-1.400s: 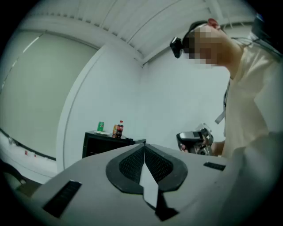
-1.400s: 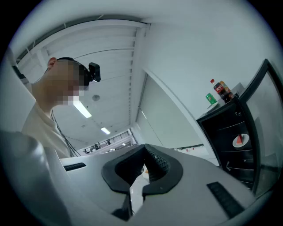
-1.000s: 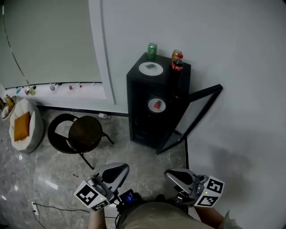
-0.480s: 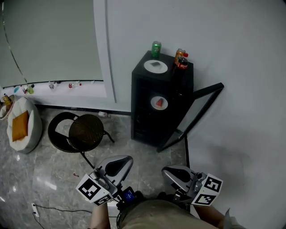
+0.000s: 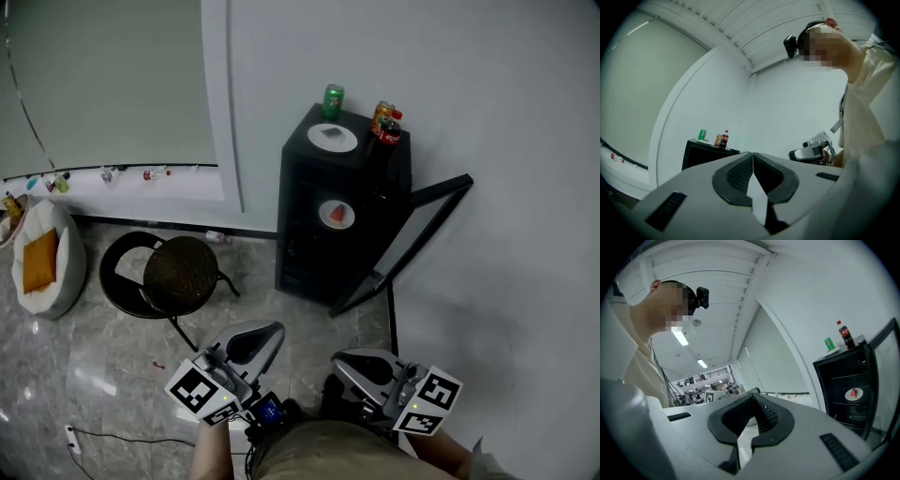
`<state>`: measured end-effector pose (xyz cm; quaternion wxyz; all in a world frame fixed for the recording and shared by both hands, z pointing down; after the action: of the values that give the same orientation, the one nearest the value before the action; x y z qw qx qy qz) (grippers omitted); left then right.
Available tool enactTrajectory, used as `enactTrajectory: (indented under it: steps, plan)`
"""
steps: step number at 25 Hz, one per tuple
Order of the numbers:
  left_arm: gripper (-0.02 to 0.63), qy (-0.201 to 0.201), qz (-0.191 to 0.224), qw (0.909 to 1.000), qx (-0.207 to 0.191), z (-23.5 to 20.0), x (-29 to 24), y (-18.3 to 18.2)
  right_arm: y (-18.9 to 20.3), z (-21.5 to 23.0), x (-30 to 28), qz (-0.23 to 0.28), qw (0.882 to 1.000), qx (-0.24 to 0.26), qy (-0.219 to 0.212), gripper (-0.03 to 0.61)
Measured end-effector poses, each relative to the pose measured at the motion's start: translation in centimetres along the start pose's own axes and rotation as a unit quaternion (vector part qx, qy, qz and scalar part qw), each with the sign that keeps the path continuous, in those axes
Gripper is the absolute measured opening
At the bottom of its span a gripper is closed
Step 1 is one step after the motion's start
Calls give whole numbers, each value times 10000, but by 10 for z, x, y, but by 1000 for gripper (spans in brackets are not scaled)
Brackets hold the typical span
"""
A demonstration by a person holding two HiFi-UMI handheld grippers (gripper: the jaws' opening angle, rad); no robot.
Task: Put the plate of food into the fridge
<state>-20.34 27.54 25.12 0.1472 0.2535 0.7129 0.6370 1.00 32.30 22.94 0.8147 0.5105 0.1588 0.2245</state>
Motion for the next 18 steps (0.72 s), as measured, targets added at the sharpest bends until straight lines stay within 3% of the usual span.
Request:
enactTrajectory:
  steps: [5,18]
  plan:
    - [11,-14,-181,9998,97,1,-6,10,3,15,-3,-49,9999,-108,17,20]
    - [11,-187,-625,9977,-208,-21,-74,5,-28,94,-1,7,9996,-218,-181,21]
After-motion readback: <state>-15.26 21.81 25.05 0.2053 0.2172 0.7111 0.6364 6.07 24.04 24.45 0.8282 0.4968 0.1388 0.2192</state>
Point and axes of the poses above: the fingertips, and each gripper's own axes: x backward along the fingers, z to its right, y out of its underside, the point moved 8 cm from there along x, backward along the fingers, and after that the axes turned 3 degrees about -x, right-handed, at the moved point
